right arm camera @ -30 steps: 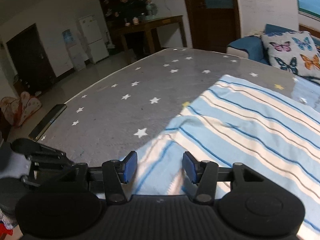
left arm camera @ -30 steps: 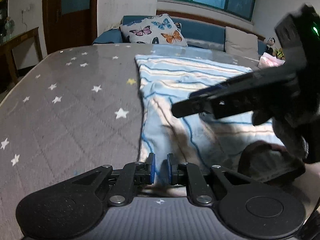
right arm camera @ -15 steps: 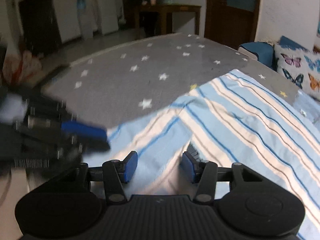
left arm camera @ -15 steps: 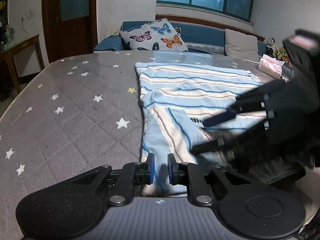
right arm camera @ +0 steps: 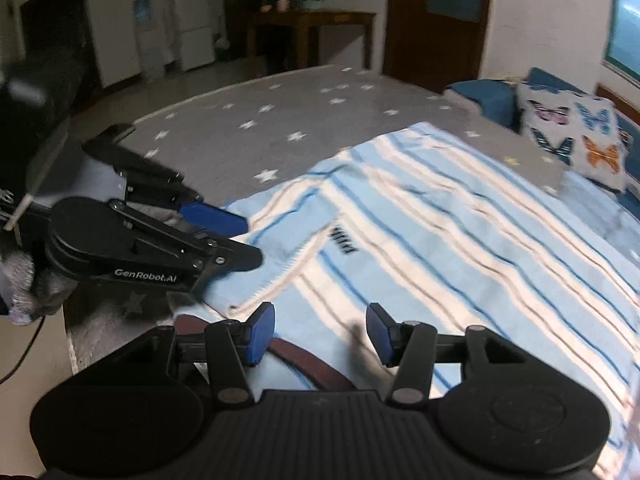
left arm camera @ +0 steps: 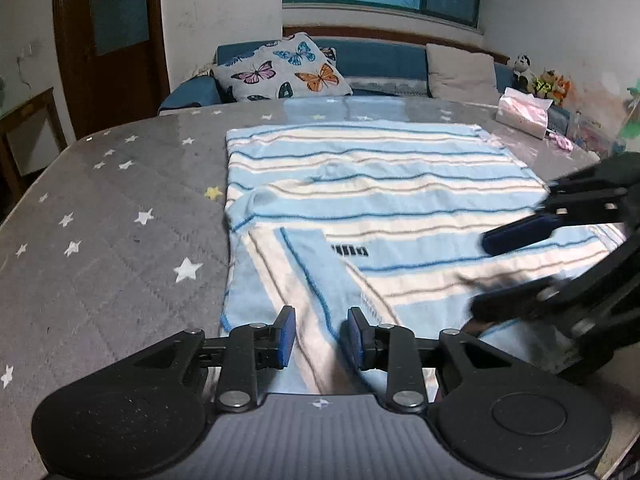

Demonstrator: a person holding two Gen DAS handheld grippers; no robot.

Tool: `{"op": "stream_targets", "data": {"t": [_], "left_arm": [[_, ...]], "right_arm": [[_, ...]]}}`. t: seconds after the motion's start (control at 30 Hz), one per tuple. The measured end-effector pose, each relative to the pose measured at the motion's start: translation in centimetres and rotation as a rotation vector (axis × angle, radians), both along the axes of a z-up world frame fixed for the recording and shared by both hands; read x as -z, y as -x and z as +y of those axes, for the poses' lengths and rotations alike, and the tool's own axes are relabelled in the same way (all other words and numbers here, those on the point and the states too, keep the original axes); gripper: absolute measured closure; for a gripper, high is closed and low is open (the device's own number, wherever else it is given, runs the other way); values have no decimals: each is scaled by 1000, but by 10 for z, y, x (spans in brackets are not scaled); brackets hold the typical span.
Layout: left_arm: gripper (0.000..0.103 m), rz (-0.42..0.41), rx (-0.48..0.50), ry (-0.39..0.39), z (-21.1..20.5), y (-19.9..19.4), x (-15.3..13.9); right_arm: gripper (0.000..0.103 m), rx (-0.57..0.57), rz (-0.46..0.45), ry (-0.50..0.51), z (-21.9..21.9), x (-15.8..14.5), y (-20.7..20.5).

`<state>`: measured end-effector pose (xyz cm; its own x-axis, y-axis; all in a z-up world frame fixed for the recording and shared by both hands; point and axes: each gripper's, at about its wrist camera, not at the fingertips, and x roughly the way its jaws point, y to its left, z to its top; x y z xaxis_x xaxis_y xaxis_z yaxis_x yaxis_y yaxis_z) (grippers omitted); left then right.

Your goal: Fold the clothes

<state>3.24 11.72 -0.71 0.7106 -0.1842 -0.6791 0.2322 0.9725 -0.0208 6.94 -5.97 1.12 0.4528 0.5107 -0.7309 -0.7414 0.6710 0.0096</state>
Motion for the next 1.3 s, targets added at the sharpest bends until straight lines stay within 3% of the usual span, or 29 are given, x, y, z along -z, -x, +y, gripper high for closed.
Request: {"op": "stream_targets", "data": {"t": [0.13, 0.2, 0.3, 0.43, 0.5, 0.57, 0.7, 0.93, 1.3], "left_arm": [[72, 9, 12, 6, -7, -6, 3], [72, 11, 15, -9, -11, -6, 4], [71, 6, 5, 3, -15, -4, 0], [46, -37, 9, 23, -29, 1, -14], [41, -55, 29, 31, -40, 4, -19], [27, -73, 49, 39, -52, 7, -24], [19, -80, 104, 37, -81, 9, -26], [11, -60, 180, 48, -125, 6, -22], [10, -34, 258, 4, -160, 13, -10]], "right_arm": [[50, 108, -27, -17, -45, -10, 8], [43, 177, -47, -14, -71, -13, 14], [42, 299, -64, -10, -114, -15, 23], [41, 464, -62, -11, -170, -12, 33], [39, 544, -67, -14, -195, -10, 37], [39, 616, -70, -13, -219, -7, 40], [39, 724, -57, -34, -256, 4, 50], [44, 793, -23, -90, -278, 15, 68], [66, 889, 2, -160, -286, 31, 72]]}}
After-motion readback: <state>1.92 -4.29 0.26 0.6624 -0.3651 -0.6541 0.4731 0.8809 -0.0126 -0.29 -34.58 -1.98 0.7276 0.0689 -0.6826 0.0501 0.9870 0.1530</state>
